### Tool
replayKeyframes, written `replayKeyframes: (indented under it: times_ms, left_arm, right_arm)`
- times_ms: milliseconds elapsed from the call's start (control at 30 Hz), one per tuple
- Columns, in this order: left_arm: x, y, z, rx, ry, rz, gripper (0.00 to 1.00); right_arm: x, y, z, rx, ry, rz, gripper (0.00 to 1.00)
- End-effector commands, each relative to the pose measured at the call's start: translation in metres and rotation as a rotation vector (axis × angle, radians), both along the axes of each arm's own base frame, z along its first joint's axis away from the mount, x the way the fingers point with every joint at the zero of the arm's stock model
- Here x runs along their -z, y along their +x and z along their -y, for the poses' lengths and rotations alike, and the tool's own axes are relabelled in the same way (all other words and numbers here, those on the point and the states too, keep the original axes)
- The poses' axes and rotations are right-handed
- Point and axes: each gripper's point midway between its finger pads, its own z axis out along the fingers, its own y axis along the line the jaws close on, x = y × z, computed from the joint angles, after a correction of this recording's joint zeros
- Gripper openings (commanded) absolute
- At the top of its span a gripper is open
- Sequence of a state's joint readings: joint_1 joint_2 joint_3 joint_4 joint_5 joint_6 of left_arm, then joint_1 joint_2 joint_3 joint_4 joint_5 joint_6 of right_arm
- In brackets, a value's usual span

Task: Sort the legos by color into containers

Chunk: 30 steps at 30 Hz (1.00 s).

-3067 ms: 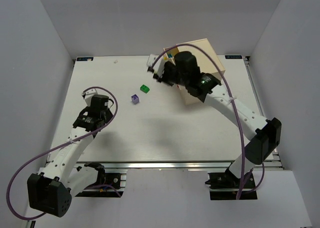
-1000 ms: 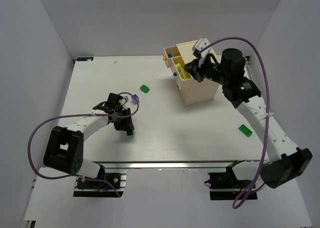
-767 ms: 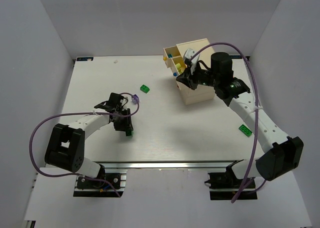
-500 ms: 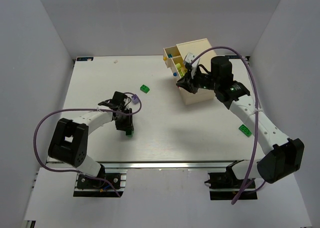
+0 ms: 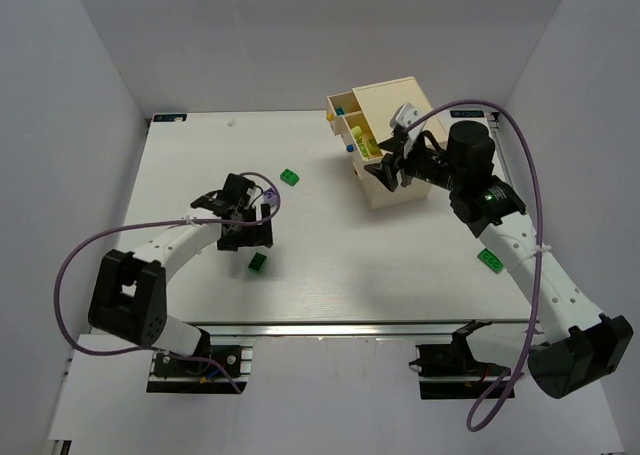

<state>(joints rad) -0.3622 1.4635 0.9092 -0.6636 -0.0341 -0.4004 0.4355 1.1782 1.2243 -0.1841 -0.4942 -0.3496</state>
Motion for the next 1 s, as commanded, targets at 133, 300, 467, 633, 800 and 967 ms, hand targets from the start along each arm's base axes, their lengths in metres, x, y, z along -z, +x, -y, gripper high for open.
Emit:
replayKeyframes:
  times_ms: [133, 300, 467, 633, 800, 967]
  left_arm:
    - [-0.116, 0.047, 0.024, 0.034, -0.183, 0.432, 0.81]
    - [-0.179, 0.056, 0.101, 0.291, -0.638, 0.598, 0.09]
    - [-0.202, 0.086, 0.143, 0.338, -0.845, 0.628, 0.40]
    - [-0.207, 0.120, 0.163, 0.307, -0.983, 0.661, 0.56]
    - [-0.212, 0.149, 0.177, 0.280, -1.082, 0.691, 0.56]
    - [-0.210, 0.169, 0.192, 0.266, -1.178, 0.708, 0.56]
  right_arm:
    - [-0.026, 0.070, 0.087, 0.530, 0.211, -0.023, 0.26]
    - [-0.024, 0.099, 0.097, 0.512, 0.311, -0.185, 0.37]
    - [-0.018, 0.135, 0.120, 0.515, 0.351, -0.334, 0.86]
    - [-0.009, 0.172, 0.142, 0.512, 0.356, -0.413, 0.89]
    - [0.012, 0.197, 0.155, 0.513, 0.356, -0.491, 0.83]
    - [0.039, 0.209, 0.159, 0.485, 0.358, -0.560, 0.77]
